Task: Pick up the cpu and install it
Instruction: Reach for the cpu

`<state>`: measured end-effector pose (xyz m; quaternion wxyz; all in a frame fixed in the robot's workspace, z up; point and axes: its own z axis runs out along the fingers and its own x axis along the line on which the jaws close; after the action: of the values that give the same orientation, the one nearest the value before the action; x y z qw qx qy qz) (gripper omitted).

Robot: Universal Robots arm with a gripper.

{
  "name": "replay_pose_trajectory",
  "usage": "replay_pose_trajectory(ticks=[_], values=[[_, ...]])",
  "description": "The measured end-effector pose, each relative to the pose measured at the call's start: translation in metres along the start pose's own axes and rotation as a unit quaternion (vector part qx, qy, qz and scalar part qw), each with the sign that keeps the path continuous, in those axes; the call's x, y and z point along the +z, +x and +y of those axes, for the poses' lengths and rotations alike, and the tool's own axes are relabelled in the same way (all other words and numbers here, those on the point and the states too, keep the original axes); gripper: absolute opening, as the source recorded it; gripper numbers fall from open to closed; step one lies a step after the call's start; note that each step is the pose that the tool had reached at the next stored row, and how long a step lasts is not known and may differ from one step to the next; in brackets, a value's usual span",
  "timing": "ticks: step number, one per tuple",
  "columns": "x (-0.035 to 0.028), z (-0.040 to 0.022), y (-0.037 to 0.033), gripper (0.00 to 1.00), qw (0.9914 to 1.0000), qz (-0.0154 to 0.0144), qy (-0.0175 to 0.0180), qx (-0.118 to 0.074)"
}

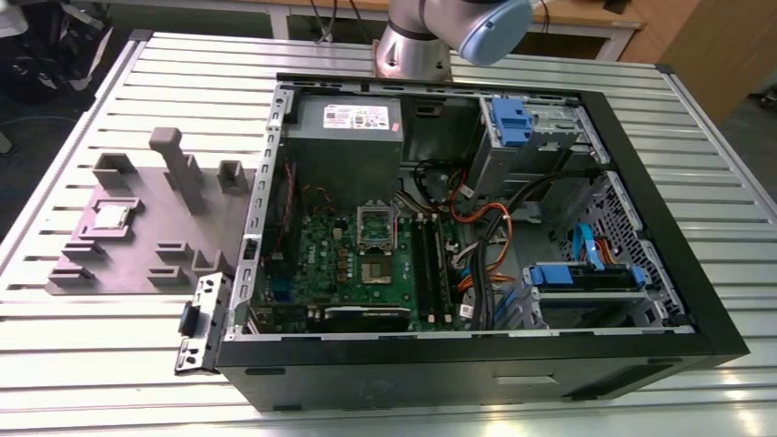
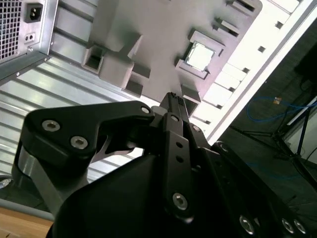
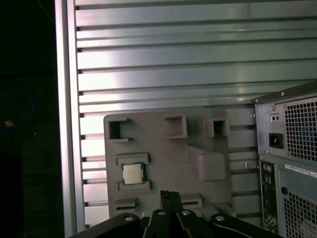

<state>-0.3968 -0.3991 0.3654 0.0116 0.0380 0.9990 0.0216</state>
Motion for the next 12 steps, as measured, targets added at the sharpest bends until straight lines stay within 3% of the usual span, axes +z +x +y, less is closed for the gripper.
replay_pose_trajectory(ticks=[3,6,12], values=[[0.0004,-0.0008,0.0083,0.11,1.00000,-0.0001,-0.0001,0.000],[0.0005,-0.0019,0.0209,0.11,1.00000,-0.0001,-0.0001,0.000],[0.0015,-0.0031,0.0344,0.11,1.00000,-0.0001,-0.0001,0.000]])
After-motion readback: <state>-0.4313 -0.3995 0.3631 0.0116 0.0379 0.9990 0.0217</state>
